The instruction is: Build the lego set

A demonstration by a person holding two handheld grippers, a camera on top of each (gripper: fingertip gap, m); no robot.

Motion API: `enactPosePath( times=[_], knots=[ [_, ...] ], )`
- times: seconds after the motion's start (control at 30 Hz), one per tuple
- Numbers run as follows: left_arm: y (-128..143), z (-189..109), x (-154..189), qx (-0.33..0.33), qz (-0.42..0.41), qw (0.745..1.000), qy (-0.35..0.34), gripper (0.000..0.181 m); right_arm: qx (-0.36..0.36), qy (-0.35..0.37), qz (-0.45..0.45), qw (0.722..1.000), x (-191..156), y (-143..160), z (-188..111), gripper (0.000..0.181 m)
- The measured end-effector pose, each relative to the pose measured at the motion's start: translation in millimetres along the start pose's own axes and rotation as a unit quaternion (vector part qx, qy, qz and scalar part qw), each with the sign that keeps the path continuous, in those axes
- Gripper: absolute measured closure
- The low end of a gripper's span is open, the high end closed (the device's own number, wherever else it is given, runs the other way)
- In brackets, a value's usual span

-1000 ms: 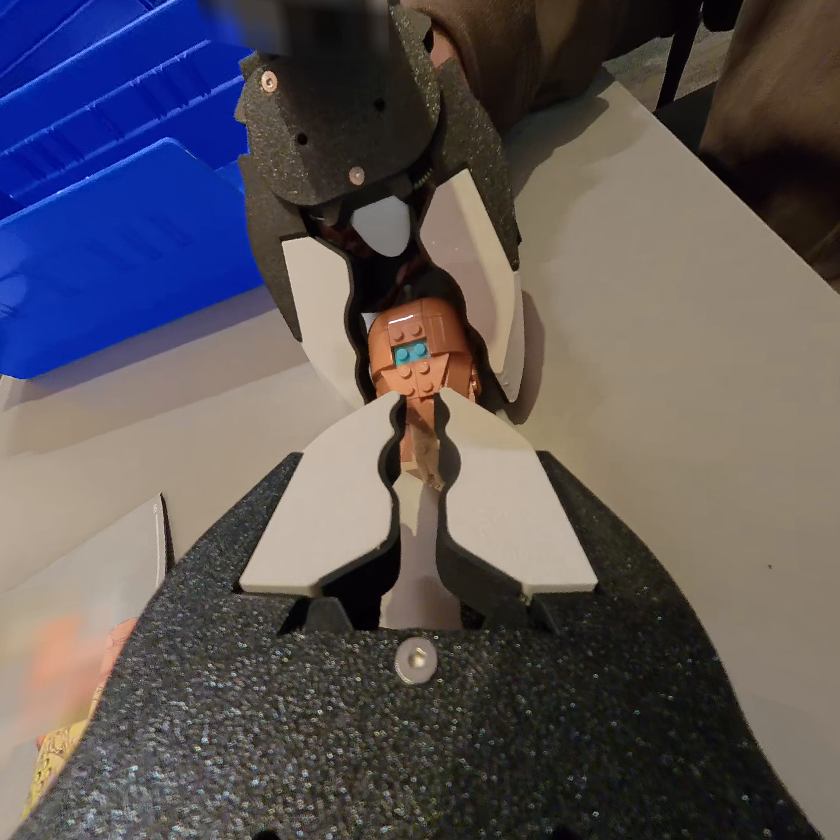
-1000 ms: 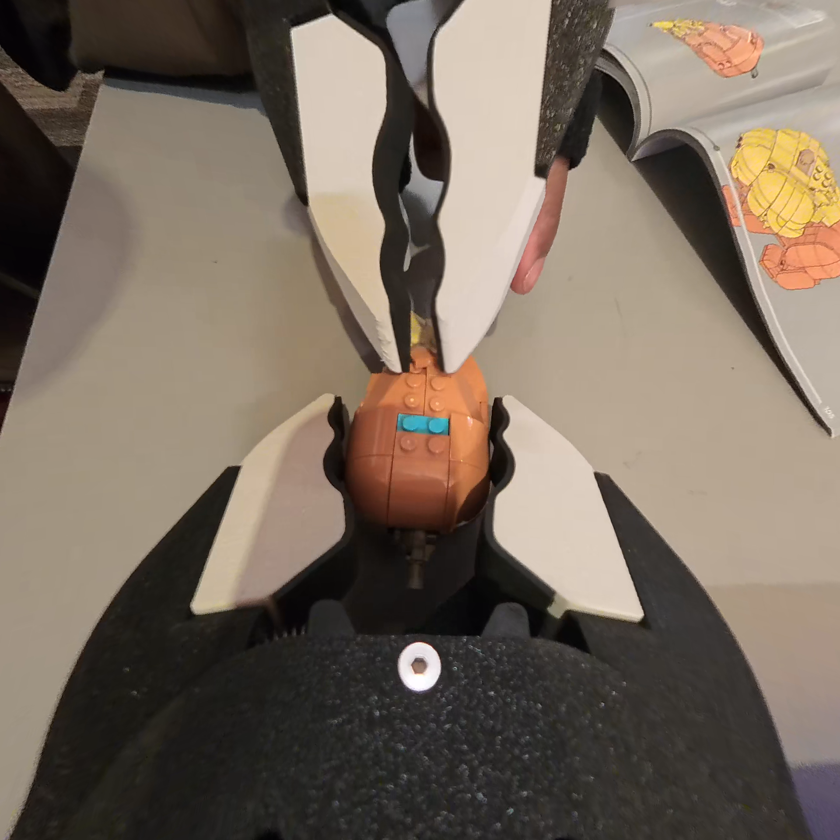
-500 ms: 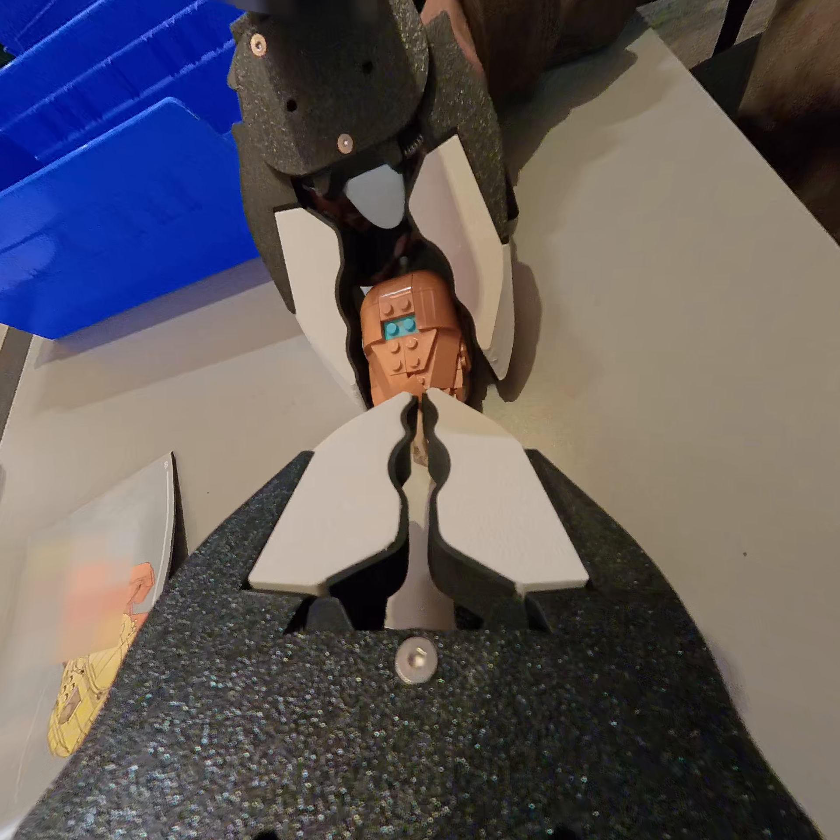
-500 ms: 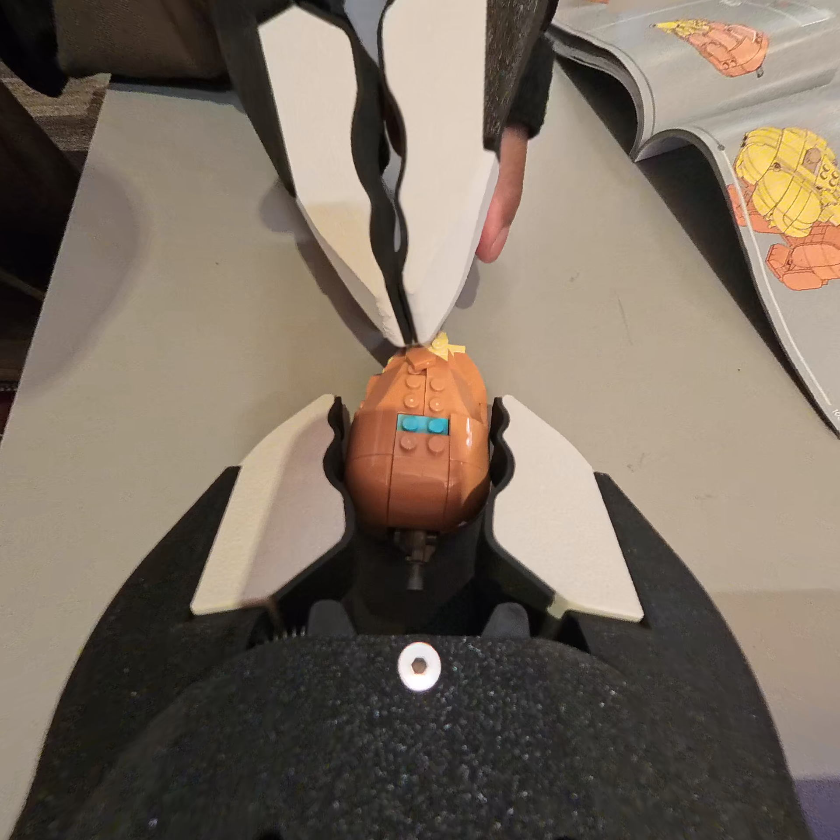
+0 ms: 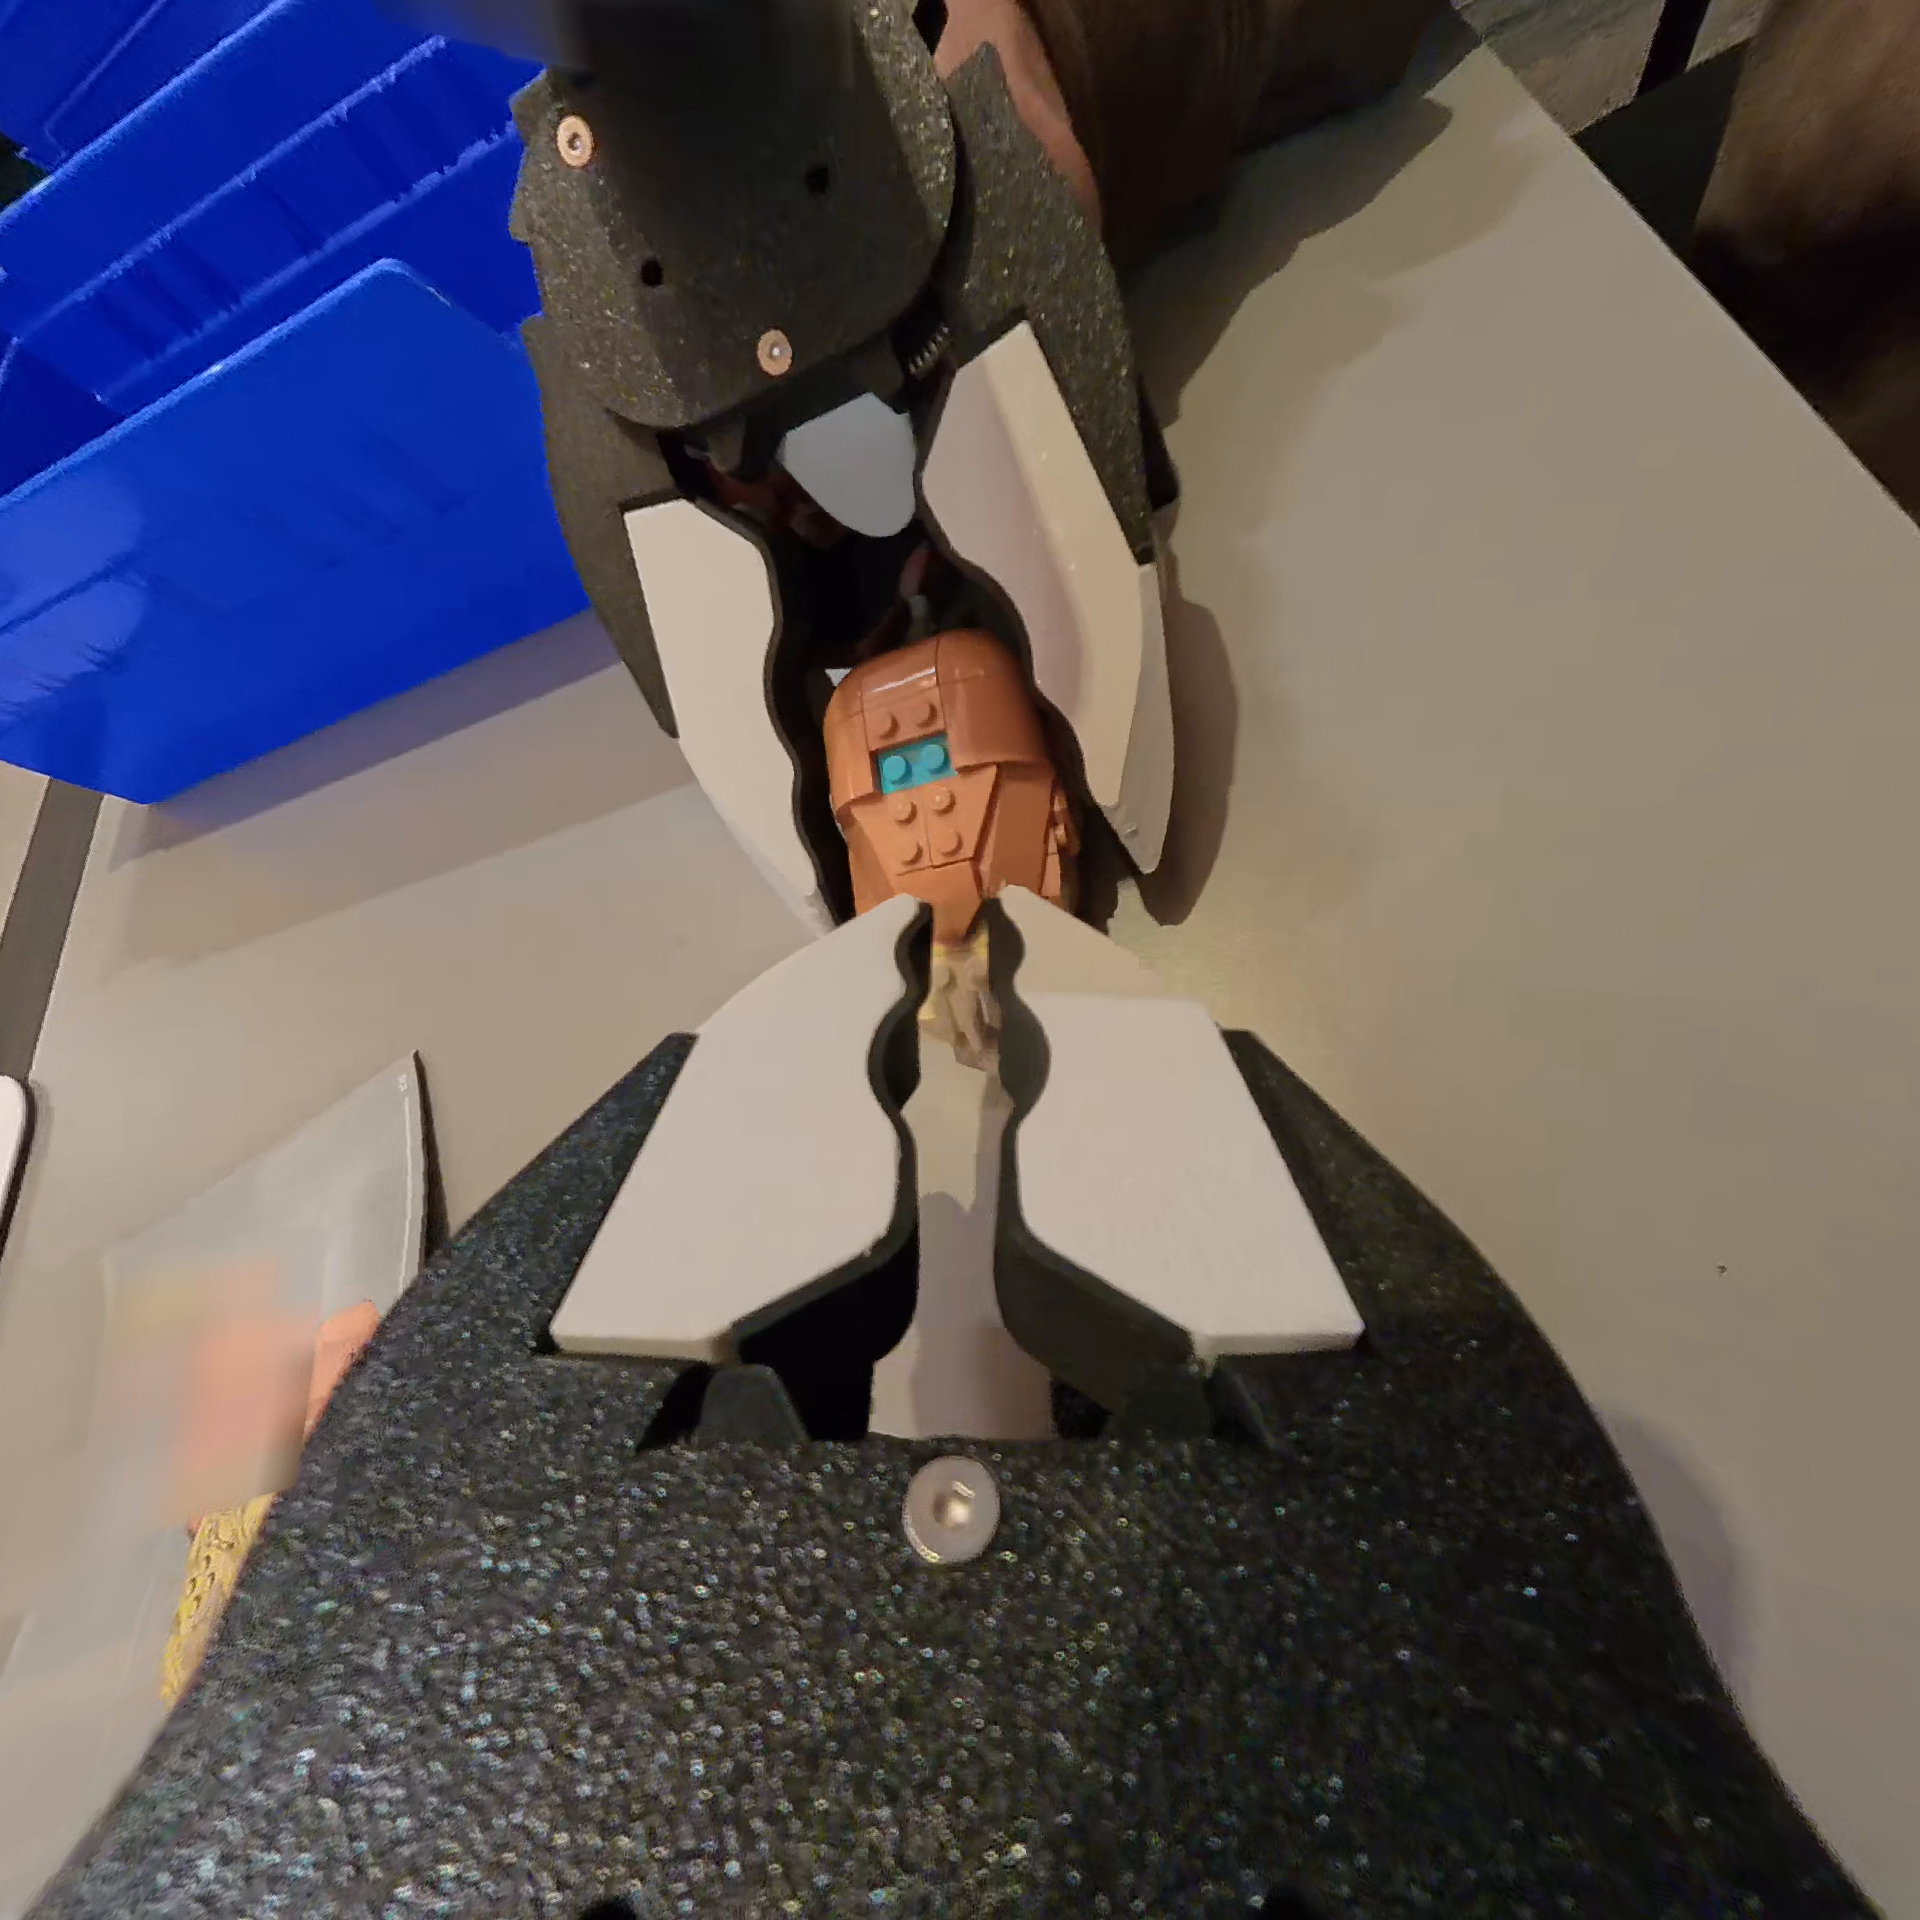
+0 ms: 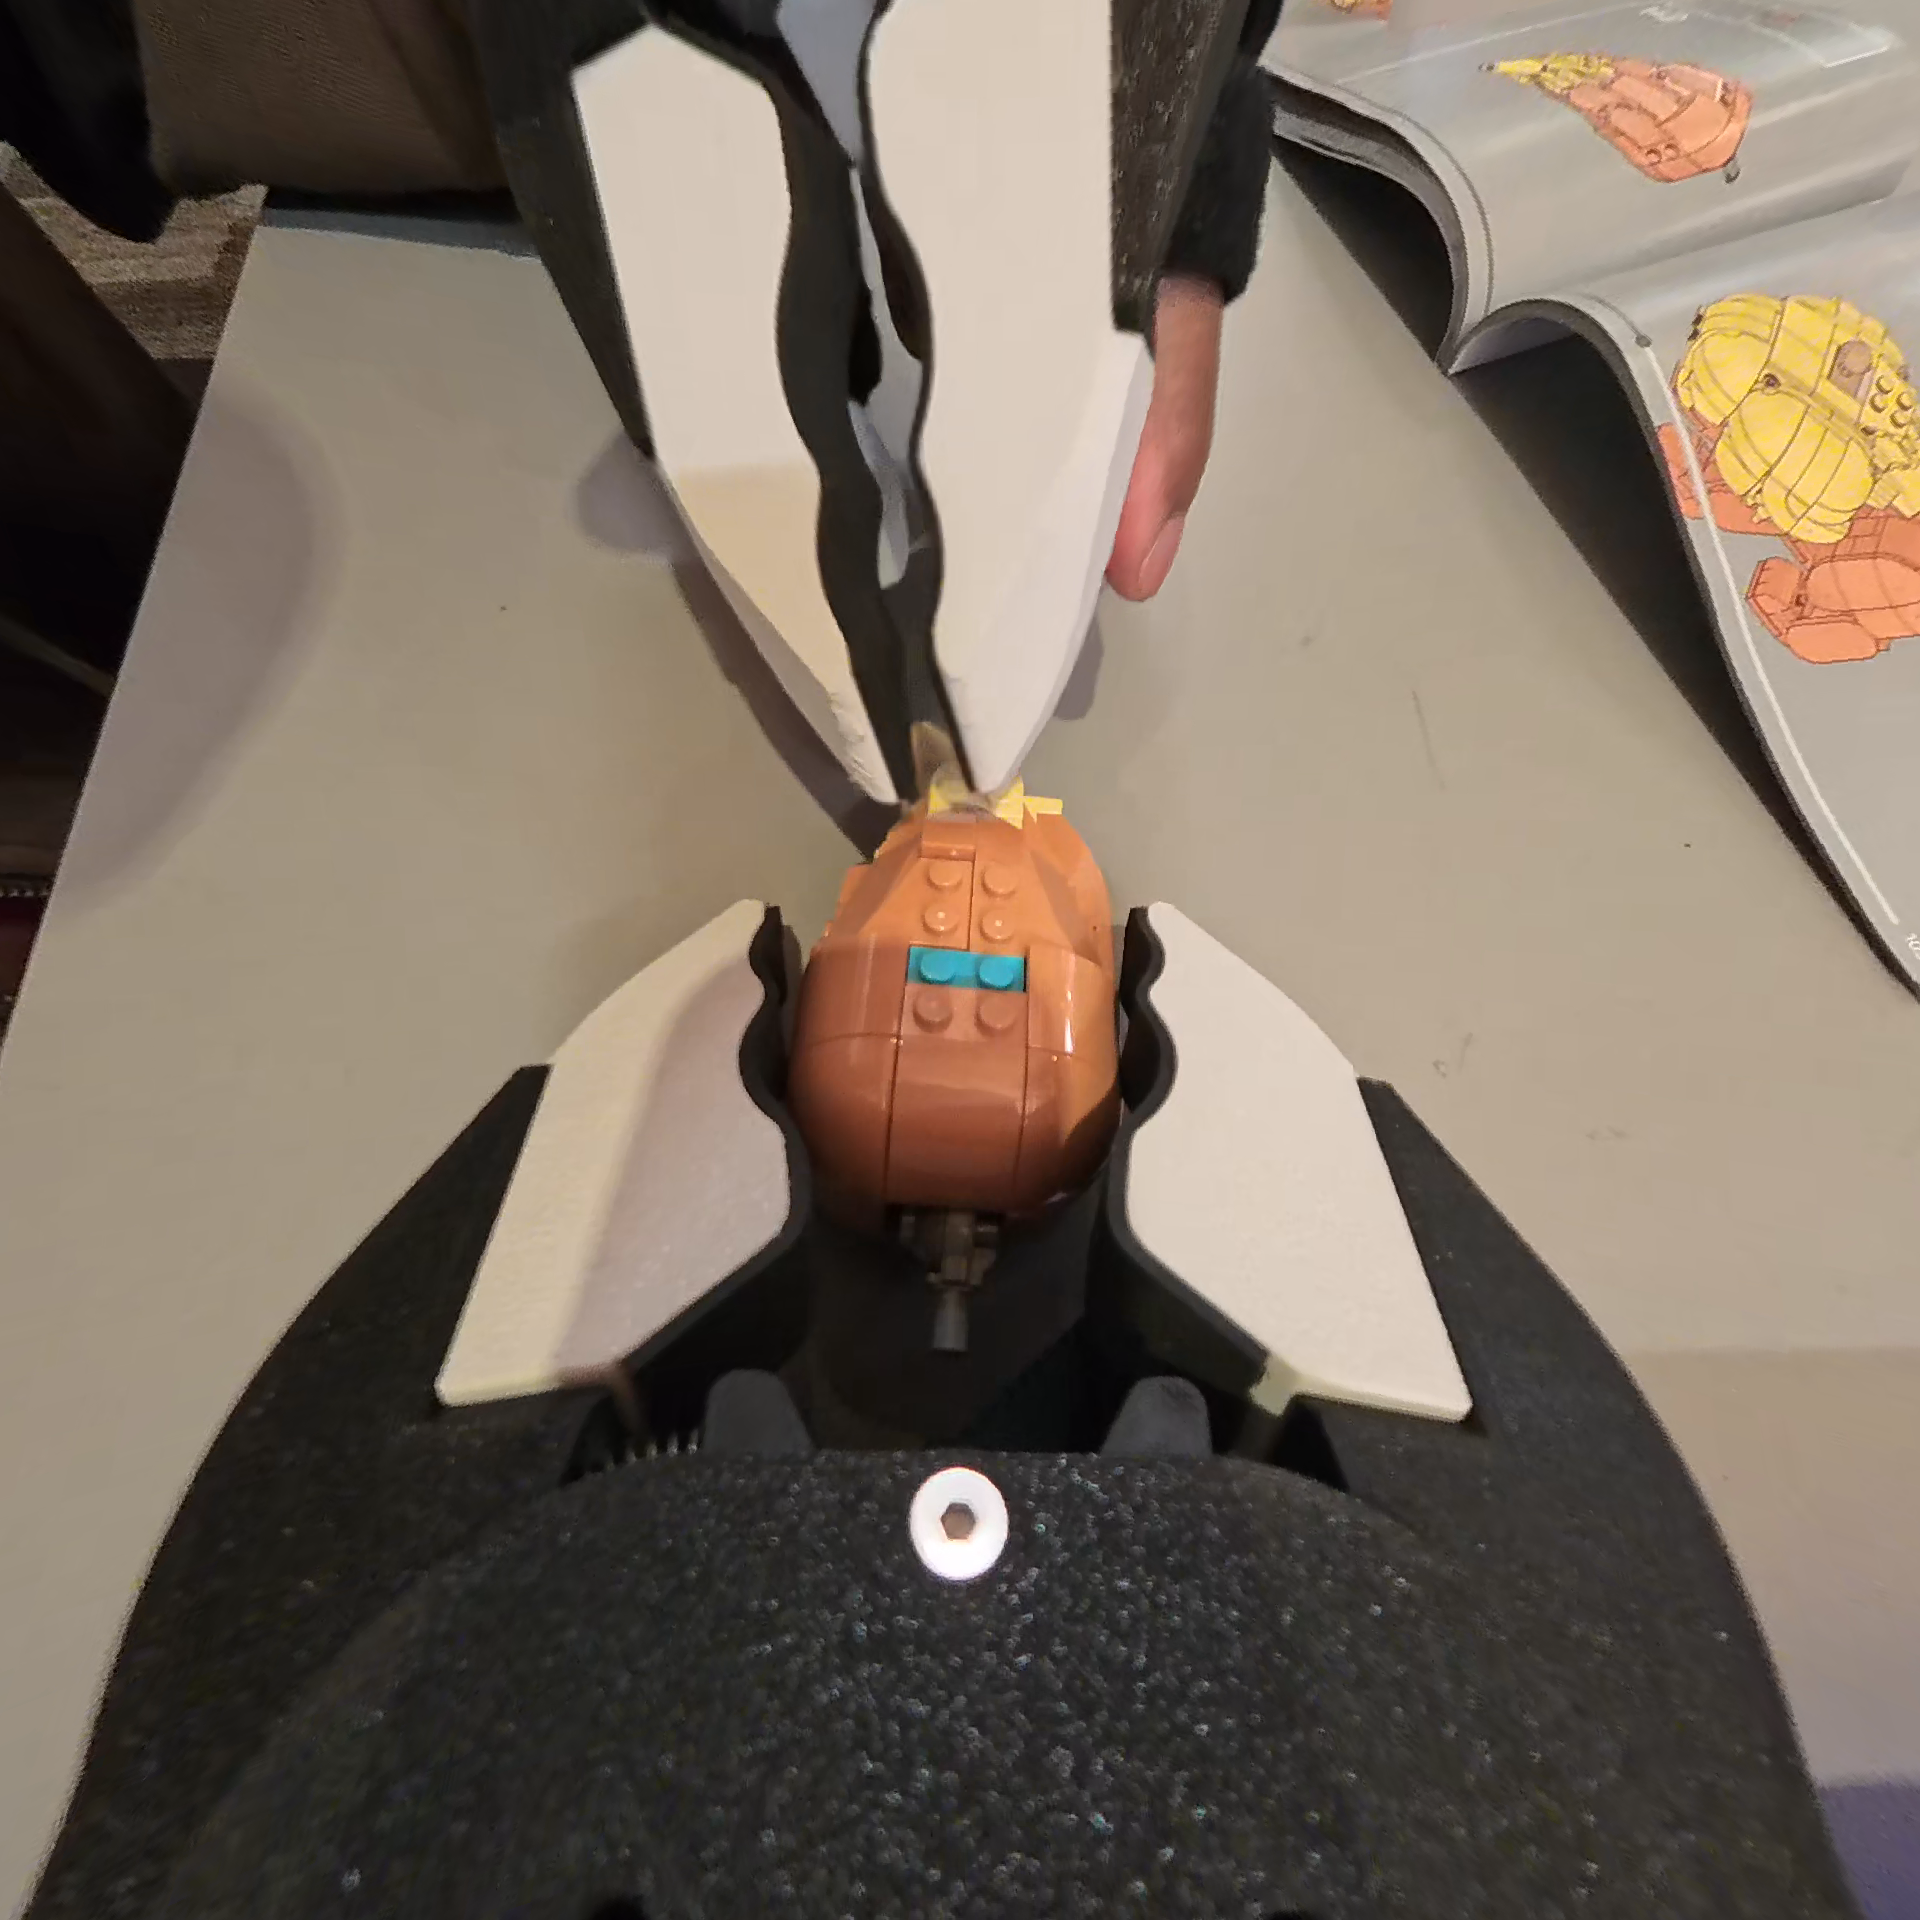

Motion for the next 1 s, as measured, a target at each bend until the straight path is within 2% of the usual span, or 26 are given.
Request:
enactPosePath(
  times=[0.17,0.43,0.5,0.67,0.8,1.0],
  knots=[
    [13,3,-4,-0.029,-0.047,0.998,-0.011,0.146,0.002,-0.001,0.002,1.0,0,0,0,0.118],
    [14,6,-8,-0.024,-0.108,0.993,0.029,0.134,0.005,0.001,0.006,1.0,1,0,-1,0.118],
    [14,8,-6,-0.025,-0.108,0.993,0.035,0.134,0.005,0.0,0.007,1.0,1,0,-1,0.118],
    [22,20,0,-0.08,-0.087,0.992,0.044,0.131,0.005,-0.001,0.009,1.0,2,0,-1,0.118],
    [19,28,-2,-0.068,-0.101,0.992,0.037,0.128,0.006,-0.001,0.008,1.0,2,0,-1,0.118],
    [20,31,-5,-0.056,-0.122,0.99,0.036,0.134,0.003,-0.003,0.009,1.0,2,1,-2,0.118]
  ],
)
Point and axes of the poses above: each gripper's, where its closed fingertips meet, z out along the fingers, y out of its underside, x = y × z across the jaws, the point moved 8 cm from there along -z, back along the fingers, and after that the axes turned 5 degrees about x, right-handed, at the moved point
